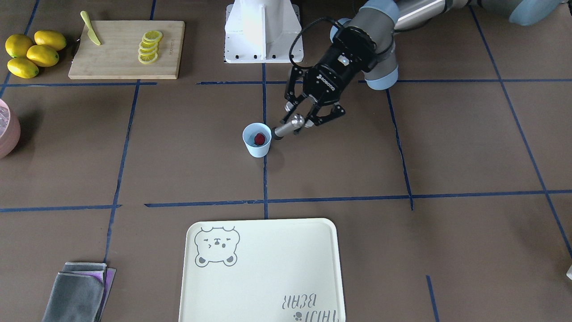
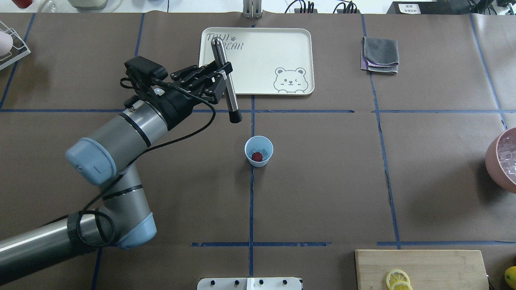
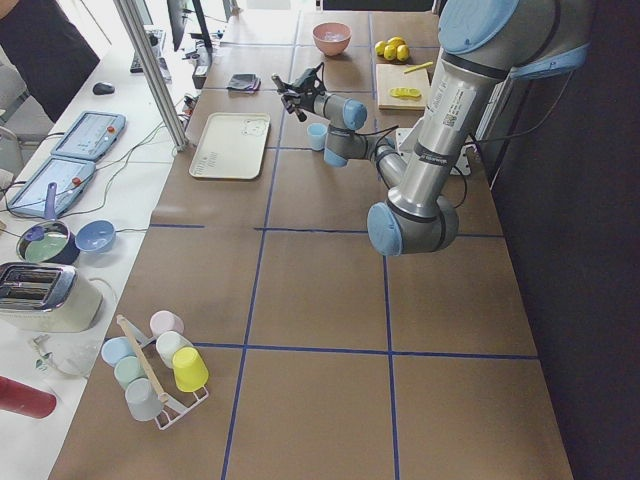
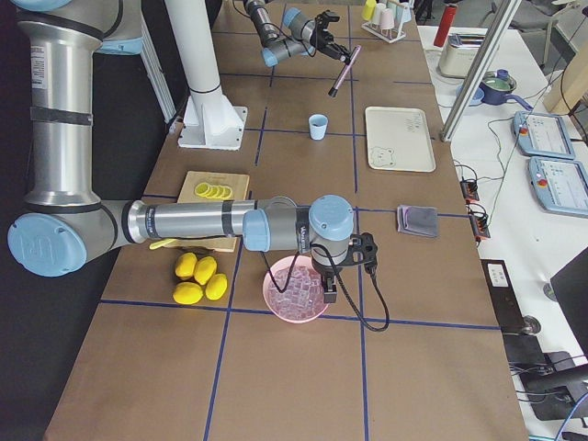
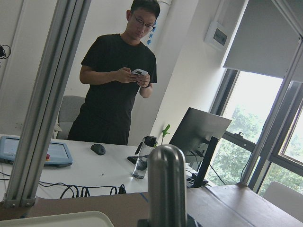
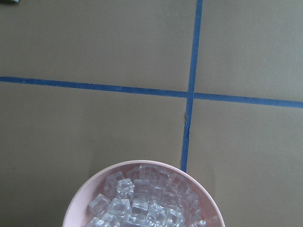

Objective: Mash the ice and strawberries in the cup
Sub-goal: 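Lift the pestle out of the cup with the left gripper, then carry the pestle with the left gripper back toward its starting spot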

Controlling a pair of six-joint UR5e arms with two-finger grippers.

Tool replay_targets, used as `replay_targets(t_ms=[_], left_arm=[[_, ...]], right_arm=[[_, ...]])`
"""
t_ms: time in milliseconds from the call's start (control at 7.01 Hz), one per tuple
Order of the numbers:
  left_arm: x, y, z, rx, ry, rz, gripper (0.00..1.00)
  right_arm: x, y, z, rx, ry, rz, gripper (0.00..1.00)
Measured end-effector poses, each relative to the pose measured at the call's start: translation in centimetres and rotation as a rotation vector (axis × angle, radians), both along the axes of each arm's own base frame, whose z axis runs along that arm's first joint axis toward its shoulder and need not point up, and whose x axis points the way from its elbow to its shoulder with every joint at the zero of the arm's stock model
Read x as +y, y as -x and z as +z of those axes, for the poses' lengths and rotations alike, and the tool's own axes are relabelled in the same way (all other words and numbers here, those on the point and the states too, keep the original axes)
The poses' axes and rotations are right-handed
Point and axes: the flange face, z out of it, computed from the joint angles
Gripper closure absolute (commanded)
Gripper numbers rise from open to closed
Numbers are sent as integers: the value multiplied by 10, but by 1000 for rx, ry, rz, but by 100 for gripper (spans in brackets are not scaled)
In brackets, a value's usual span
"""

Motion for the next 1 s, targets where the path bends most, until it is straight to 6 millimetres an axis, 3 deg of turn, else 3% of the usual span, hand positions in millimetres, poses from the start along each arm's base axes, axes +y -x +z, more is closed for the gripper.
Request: replay_targets(t_ms=[428,713,998], left_arm=[[-53,109,117,-131,260,198,100],[-86,185,178,-259,559,378,100],[-97,211,217,-313,774,483,100]], right_arm=[[-4,-4,-1,52,-5,10,1],[-5,-7,0,94,-10,16,1],[-3,-7,1,96,-7,15,1]])
